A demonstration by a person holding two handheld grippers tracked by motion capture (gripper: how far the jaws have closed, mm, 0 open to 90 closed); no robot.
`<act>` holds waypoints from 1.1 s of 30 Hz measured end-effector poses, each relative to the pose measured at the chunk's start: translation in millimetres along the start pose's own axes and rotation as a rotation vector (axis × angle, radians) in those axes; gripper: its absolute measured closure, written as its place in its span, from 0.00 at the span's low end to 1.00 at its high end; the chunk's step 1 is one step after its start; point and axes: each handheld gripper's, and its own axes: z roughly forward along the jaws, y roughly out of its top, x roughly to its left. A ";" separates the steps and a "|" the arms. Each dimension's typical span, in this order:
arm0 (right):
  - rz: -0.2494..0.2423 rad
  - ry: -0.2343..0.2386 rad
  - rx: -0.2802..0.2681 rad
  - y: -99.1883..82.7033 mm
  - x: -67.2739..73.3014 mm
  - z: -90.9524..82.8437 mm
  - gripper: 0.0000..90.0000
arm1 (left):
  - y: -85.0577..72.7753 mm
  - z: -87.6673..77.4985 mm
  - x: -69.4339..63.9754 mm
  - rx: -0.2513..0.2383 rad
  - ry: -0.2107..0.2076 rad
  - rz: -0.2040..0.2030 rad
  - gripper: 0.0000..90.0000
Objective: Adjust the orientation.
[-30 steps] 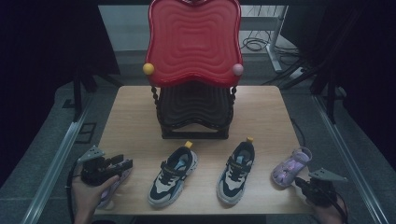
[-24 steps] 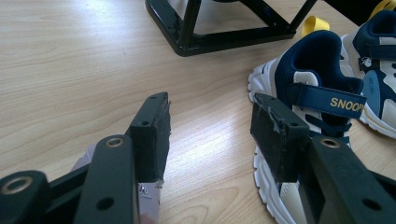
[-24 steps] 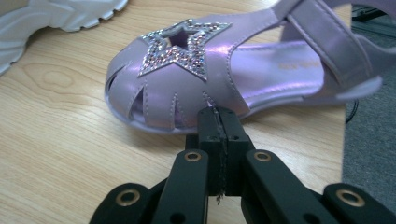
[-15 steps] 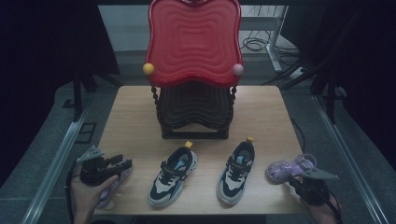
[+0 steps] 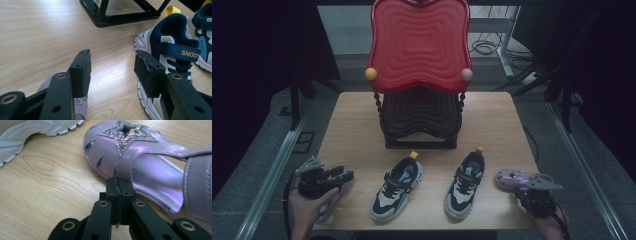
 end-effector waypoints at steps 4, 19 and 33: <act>0.001 -0.026 0.011 3.4 6.9 4.9 1.00 | 0.2 0.6 -0.8 0.002 -0.005 0.003 0.53; -0.001 -0.089 0.003 9.8 21.5 18.7 0.99 | 0.1 1.5 -0.7 0.006 -0.005 0.005 0.53; 0.019 -0.157 -0.014 26.5 33.7 33.8 0.99 | -0.2 5.1 -1.9 0.016 -0.016 0.006 0.53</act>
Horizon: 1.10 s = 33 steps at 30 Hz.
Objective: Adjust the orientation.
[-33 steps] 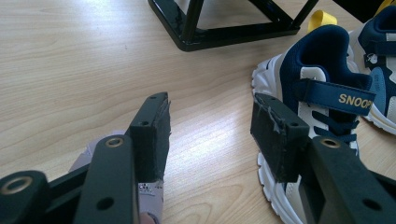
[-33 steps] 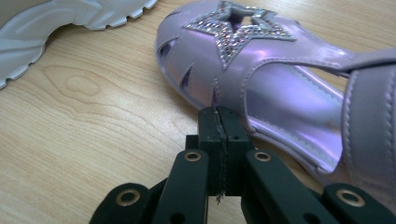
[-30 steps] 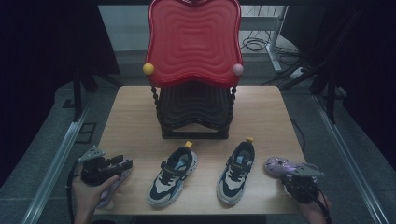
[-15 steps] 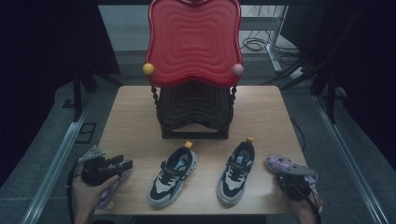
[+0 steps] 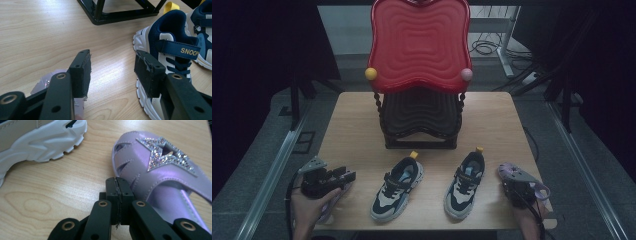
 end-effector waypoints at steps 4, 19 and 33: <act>-0.008 -0.010 -0.004 1.7 3.9 -1.0 0.99 | -0.1 -1.1 0.8 -0.003 0.000 -0.002 0.53; 0.090 0.176 -0.243 9.8 -33.4 -43.2 0.76 | -0.6 -7.6 6.0 -0.019 0.012 -0.015 0.53; 0.099 0.226 -0.274 2.3 -55.8 -55.2 0.55 | 0.4 -18.3 5.0 -0.035 0.056 -0.013 0.53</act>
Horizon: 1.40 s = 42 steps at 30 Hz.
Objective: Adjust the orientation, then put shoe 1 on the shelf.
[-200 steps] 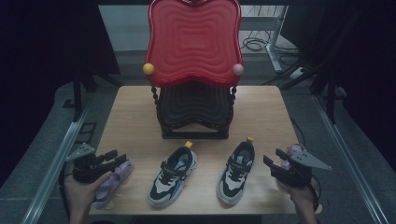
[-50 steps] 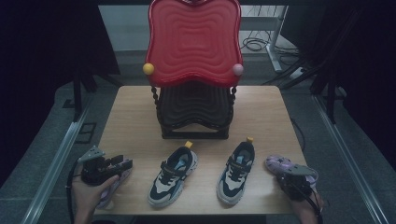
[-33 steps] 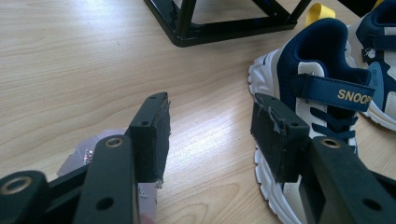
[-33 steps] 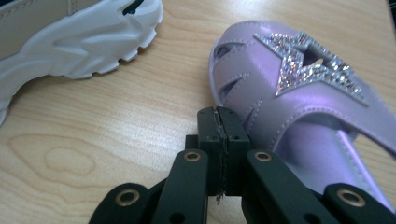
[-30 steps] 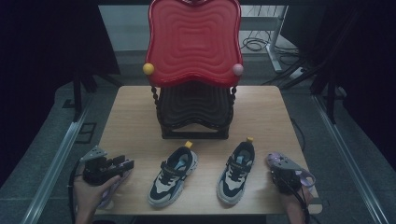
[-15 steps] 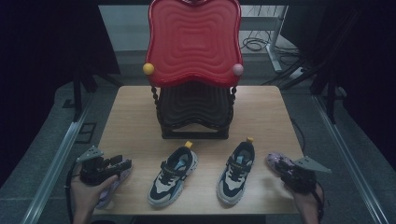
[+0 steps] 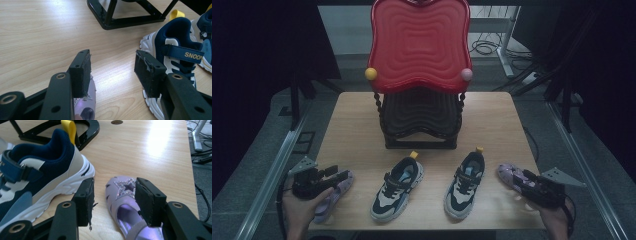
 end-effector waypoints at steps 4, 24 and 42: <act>-0.011 0.003 0.020 -1.7 -2.5 -4.8 0.54 | 3.5 -5.5 -4.5 -0.006 0.006 0.014 0.53; 0.003 -0.022 -0.016 -9.0 -18.3 -32.9 0.54 | -43.1 -52.8 8.0 0.034 0.000 -0.020 0.53; 0.036 -0.037 0.013 -9.3 -17.7 -30.4 0.53 | -64.0 -31.6 9.5 0.210 0.017 0.016 0.66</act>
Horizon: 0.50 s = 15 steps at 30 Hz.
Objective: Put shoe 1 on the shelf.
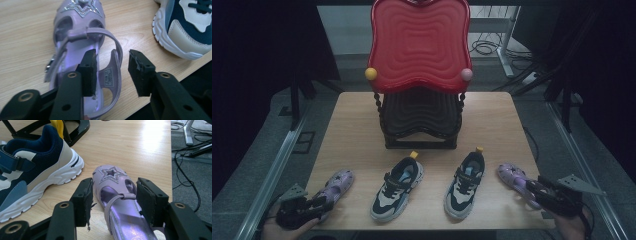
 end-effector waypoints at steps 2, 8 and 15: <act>0.000 -0.001 -0.001 0.2 0.1 -0.3 0.53 | 0.6 3.7 -0.4 0.009 0.004 0.001 0.68; 0.013 -0.009 0.004 0.3 -0.6 -0.9 0.54 | 1.4 8.9 0.2 0.025 0.003 0.006 0.81; 0.011 -0.050 0.024 1.2 -5.0 -8.0 0.55 | 2.6 9.8 -1.6 0.038 -0.009 0.025 0.90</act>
